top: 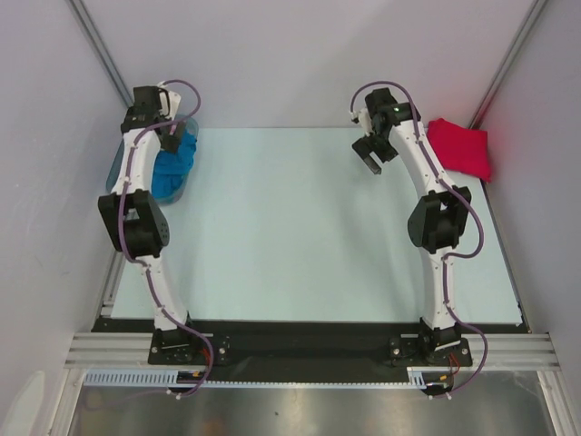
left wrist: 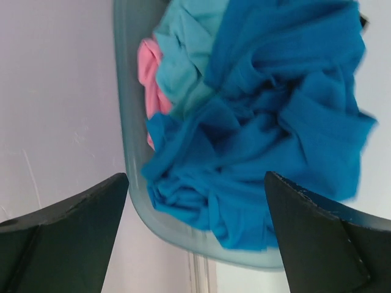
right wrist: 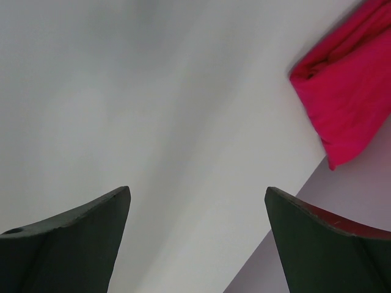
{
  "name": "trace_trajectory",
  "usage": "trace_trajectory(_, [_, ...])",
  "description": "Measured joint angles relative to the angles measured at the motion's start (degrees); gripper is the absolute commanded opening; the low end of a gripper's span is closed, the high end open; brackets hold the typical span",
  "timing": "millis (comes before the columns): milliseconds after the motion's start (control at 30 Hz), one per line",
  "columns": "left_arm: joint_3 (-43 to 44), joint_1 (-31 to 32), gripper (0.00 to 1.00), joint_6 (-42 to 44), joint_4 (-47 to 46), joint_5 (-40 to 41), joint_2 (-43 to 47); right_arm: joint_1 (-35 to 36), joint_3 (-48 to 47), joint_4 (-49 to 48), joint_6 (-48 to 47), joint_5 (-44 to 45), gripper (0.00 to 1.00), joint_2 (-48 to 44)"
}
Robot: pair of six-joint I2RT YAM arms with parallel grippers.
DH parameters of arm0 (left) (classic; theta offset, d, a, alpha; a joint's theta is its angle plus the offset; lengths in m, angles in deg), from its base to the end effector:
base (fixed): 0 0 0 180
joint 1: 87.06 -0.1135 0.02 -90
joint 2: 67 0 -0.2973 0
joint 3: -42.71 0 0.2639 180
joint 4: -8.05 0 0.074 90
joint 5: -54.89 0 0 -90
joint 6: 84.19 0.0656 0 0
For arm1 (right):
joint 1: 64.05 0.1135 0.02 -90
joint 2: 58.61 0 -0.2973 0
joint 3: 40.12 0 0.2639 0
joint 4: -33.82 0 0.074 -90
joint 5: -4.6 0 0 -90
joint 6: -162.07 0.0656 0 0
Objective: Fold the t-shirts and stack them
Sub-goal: Grab the tshirt from the pile
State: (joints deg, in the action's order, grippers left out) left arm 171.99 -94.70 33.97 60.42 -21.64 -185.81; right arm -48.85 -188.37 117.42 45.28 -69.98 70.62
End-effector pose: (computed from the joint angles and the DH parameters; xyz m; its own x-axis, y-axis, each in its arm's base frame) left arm 0.5186 0.0850 0.3299 -0.7257 0.3657 -0.5828 0.0469 0.8714 0.4884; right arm 0.5029 0.1186 0.3058 -0.7138 -0.6442 -0.2749 -0.5201 0.7504 -0.4078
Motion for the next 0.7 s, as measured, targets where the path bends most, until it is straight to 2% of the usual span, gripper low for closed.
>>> trace_trajectory(133, [10.8,0.0,1.0,0.5,1.0,2.3,-6.4,-1.8,0.0,-1.8,0.1,3.5,1.0,0.1])
trace_trajectory(267, [16.2,0.3,1.0,2.3,0.0,3.3,-7.6,-4.1,0.0,-4.5,0.2,8.1,1.0,0.3])
trace_trajectory(400, [16.4,0.3,1.0,4.4,-1.1,3.9,-7.7,-5.7,0.9,-7.8,0.3,14.0,1.0,0.4])
trace_trajectory(567, [12.5,0.0,1.0,5.8,-1.5,2.6,-7.7,-5.9,1.4,-12.4,0.0,20.6,1.0,0.8])
trace_trajectory(700, [10.6,-0.1,1.0,5.7,-1.0,1.2,-7.7,-6.5,1.4,-14.6,0.0,22.7,1.0,1.0])
